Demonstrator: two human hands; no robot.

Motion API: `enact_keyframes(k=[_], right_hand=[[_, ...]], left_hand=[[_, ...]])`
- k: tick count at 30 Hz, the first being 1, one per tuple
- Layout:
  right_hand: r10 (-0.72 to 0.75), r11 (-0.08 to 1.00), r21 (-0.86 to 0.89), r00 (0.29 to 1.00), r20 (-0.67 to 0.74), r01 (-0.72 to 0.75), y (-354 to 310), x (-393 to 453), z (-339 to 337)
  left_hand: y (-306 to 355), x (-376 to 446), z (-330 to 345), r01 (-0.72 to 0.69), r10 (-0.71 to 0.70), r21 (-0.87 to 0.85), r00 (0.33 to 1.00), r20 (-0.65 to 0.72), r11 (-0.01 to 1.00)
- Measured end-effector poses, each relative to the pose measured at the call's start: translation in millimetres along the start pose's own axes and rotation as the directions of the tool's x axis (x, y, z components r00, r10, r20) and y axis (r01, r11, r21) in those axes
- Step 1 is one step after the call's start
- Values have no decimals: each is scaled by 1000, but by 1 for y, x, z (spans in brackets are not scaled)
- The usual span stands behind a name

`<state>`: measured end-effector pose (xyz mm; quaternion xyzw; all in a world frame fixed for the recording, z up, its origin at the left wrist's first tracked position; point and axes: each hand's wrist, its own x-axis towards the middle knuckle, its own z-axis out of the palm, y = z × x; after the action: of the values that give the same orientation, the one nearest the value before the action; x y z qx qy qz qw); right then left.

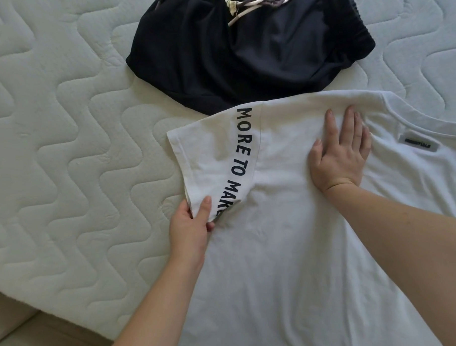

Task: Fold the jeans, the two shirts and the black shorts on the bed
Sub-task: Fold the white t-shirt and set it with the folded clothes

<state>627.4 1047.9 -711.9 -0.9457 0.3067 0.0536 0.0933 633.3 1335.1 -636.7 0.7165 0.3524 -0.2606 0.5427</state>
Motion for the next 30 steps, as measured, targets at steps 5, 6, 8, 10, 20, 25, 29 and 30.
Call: enact_keyframes(k=[5, 6, 8, 10, 20, 25, 29, 30], right_hand=[[7, 1000, -2, 1000, 1, -7, 1, -1, -1], [8, 1000, -4, 1000, 1, -8, 0, 0, -1], [8, 1000, -8, 1000, 2, -8, 0, 0, -1], [10, 1000, -14, 1000, -1, -10, 0, 0, 1], [-3, 1000, -11, 999, -43, 2, 1, 1, 6], [-12, 1000, -19, 998, -64, 11, 2, 2, 7], [-14, 1000, -28, 998, -53, 13, 1, 1, 5], [-15, 999, -30, 998, -55, 13, 2, 1, 4]], left_hand=[[-3, 6, 0, -96, 245, 588, 953, -180, 803], [-3, 4, 3, -175, 412, 698, 892, -186, 694], [8, -1, 17, -453, 722, 746, 690, -54, 489], [20, 4, 41, -700, 831, 677, 500, 241, 225], [77, 102, 150, -701, 527, 519, 236, 817, -490], [74, 114, 153, -700, 535, 509, 212, 818, -500], [76, 114, 152, -706, 540, 512, 215, 814, -490], [76, 114, 152, -702, 542, 512, 211, 814, -495]])
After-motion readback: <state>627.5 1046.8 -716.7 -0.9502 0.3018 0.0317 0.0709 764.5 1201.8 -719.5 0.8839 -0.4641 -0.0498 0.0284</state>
